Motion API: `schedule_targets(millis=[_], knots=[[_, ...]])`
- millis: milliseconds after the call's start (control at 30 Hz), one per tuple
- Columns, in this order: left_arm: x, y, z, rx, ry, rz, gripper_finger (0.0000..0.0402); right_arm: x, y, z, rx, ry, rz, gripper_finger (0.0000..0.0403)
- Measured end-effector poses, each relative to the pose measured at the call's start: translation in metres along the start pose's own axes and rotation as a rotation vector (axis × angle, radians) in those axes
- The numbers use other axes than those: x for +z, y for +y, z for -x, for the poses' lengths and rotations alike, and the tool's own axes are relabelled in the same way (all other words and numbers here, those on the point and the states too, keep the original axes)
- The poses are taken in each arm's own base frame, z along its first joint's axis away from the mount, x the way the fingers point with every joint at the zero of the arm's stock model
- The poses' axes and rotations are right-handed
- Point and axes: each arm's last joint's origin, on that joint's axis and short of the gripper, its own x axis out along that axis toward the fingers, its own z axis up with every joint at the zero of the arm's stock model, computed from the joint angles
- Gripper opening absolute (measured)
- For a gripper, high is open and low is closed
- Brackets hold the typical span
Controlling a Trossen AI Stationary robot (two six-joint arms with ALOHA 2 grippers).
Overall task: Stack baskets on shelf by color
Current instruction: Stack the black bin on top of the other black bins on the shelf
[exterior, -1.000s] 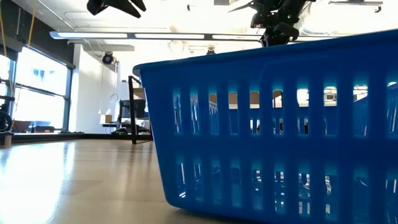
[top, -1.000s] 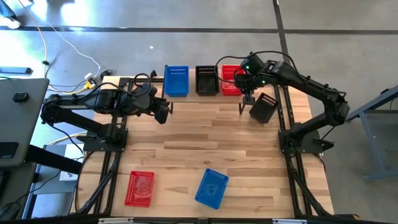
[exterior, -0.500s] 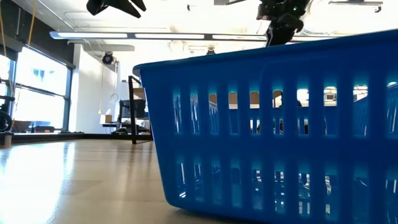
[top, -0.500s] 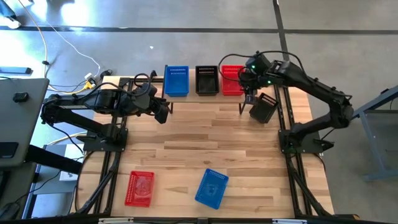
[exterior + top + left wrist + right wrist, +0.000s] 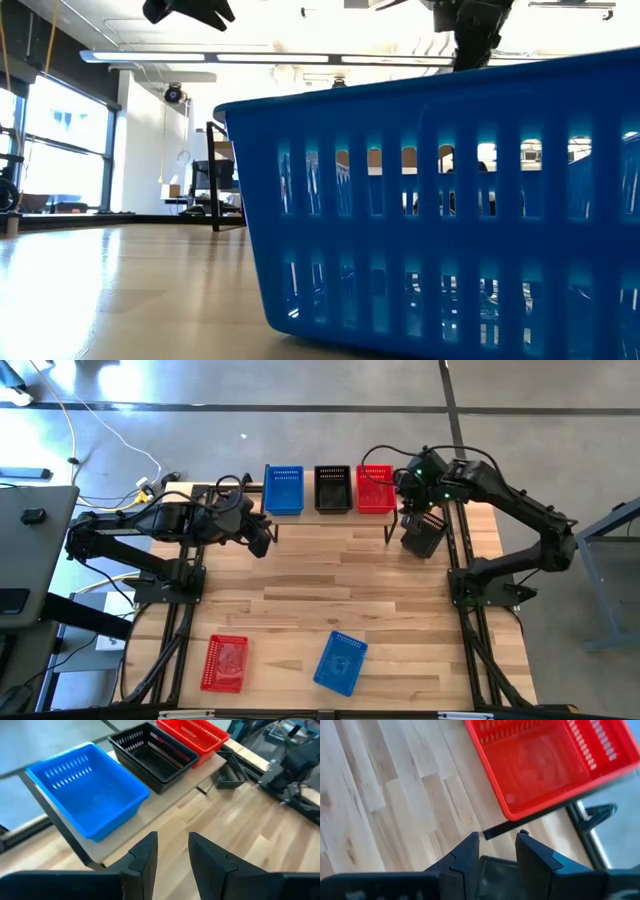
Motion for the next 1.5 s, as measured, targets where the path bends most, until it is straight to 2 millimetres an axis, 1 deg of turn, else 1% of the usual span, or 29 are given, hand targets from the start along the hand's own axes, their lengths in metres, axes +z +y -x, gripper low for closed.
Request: schedule_targets(millis=[233, 500, 633, 800, 967, 1133, 1367, 1500], knots=[[0.005, 0.008, -0.004, 0.045, -0.007, -0.145, 0.0099, -0.005, 0.001, 0.005, -0.005, 0.021, -0.19, 0.0115], [0.007, 0.012, -0.007, 0.065, -0.004, -0.262, 0.0099, -0.014, 0.001, 0.013, -0.084, 0.039, -0.449, 0.0115], [0.007, 0.012, -0.007, 0.064, -0.002, -0.289, 0.0099, -0.018, 0.008, 0.018, -0.079, 0.052, -0.487, 0.0115], [0.007, 0.012, -0.007, 0.064, -0.001, -0.31, 0.0099, -0.02, 0.027, 0.019, -0.066, 0.08, -0.477, 0.0115], [0.007, 0.012, -0.007, 0.063, -0.001, -0.317, 0.0099, -0.022, 0.052, 0.021, -0.075, 0.092, -0.47, 0.0115], [0.007, 0.012, -0.007, 0.063, 0.001, -0.387, 0.0099, -0.025, 0.072, 0.024, -0.089, 0.098, -0.472, 0.0115], [0.007, 0.012, -0.007, 0.056, 0.007, -0.497, 0.0099, -0.034, 0.101, 0.029, -0.064, 0.116, -0.582, 0.0115], [0.007, 0.012, -0.007, 0.052, 0.01, -0.525, 0.0099, -0.04, 0.118, 0.029, -0.105, 0.121, -0.597, 0.0115]])
